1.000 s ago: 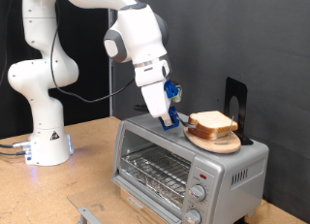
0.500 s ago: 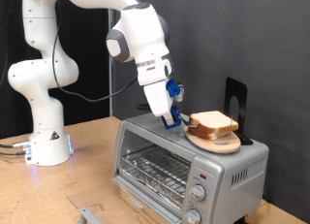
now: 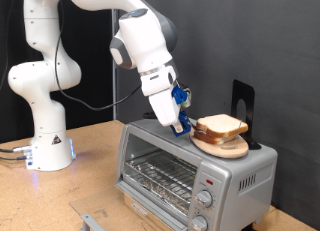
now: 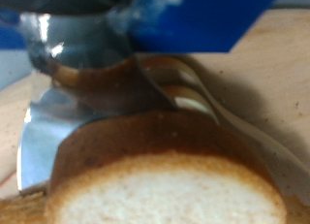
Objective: Make a piece of toast with the oven
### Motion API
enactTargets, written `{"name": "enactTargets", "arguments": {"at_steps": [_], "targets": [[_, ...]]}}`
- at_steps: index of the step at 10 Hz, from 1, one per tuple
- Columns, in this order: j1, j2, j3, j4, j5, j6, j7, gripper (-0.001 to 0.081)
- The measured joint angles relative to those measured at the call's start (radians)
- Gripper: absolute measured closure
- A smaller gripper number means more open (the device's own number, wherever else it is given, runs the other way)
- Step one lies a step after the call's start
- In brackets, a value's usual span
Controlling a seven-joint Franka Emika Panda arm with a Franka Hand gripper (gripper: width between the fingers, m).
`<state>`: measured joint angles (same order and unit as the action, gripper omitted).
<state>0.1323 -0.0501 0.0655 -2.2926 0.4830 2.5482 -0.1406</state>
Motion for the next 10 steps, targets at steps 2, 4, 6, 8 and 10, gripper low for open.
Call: {"name": "enactTargets", "arguments": {"at_steps": [2,4,6,8,10], "targets": [[0.003,0.001,0.002,-0.003,0.021,0.008,-0.013,0.0409],[0.003,0.000,0.003,-0.007,0.061,0.010,-0.053,0.0409],[0.004,-0.012,0.003,-0.023,0.121,0.010,-0.116,0.0409],[0.004,-0.047,0.003,-0.057,0.160,0.010,-0.157,0.0409],[0.003,-0.098,-0.001,-0.093,0.180,0.010,-0.173,0.0409]]}}
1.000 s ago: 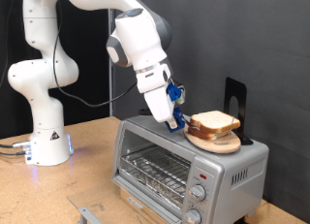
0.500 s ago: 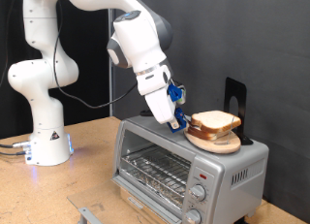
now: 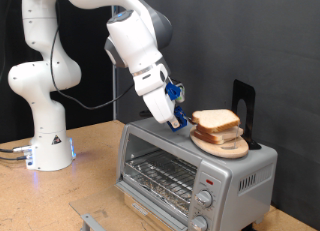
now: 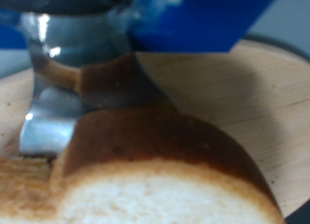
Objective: Make a piece of toast with the oven
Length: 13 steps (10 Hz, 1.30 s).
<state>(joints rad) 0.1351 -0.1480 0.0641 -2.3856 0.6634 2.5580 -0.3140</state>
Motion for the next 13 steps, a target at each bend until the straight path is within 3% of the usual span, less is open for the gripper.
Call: {"name": "enactTargets", "arguments": {"at_steps": [4,6,9,13], "targets": [[-0.008,-0.090,-0.014,-0.055,0.001,-0.018,-0.006,0.0409],[-0.026,-0.129,-0.015,-0.081,-0.045,-0.061,0.017,0.0409],[-0.025,-0.125,-0.015,-0.092,-0.011,-0.053,-0.009,0.0409],[-0.033,-0.196,-0.083,-0.215,0.056,-0.018,-0.120,0.0409]]}}
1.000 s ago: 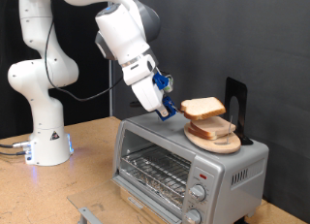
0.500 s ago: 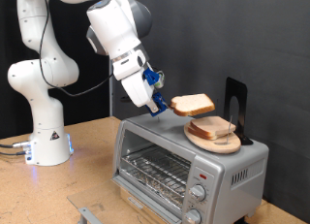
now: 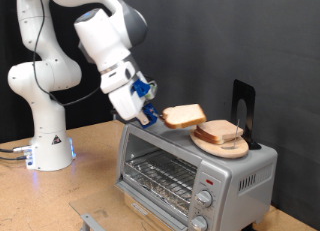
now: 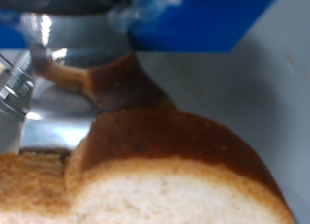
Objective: Make a piece of toast with the oven
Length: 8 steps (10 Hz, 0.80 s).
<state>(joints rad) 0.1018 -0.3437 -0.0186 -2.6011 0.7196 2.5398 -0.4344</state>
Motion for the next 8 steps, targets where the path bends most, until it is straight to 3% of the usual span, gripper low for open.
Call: {"name": "enactTargets", "arguments": {"at_steps": [3,8], "targets": [[-0.029,-0.082,-0.077,-0.082,0.003,-0.011,-0.087,0.0409],[-0.117,-0.159,-0.164,-0.148,-0.092,-0.142,-0.145,0.0409]]}}
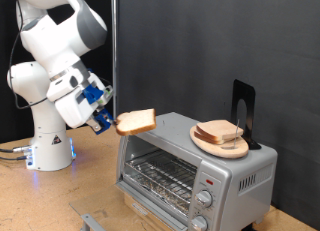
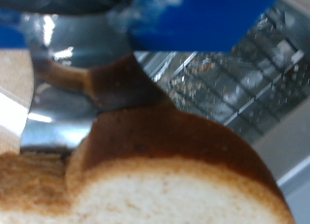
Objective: Make a piece of toast with the oven
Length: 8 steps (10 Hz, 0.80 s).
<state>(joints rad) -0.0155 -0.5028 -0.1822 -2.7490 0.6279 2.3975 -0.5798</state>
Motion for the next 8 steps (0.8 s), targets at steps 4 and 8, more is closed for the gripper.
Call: {"name": "enactTargets", "arguments": {"at_steps": [4,8], "targets": [[-0.013,-0.009,-0.006,-0.022,-0.015,-0.008,-0.008,0.0409],[-0.047,0.051,-0.036,-0.055,-0.028,0.078,-0.049,0.0409]]}}
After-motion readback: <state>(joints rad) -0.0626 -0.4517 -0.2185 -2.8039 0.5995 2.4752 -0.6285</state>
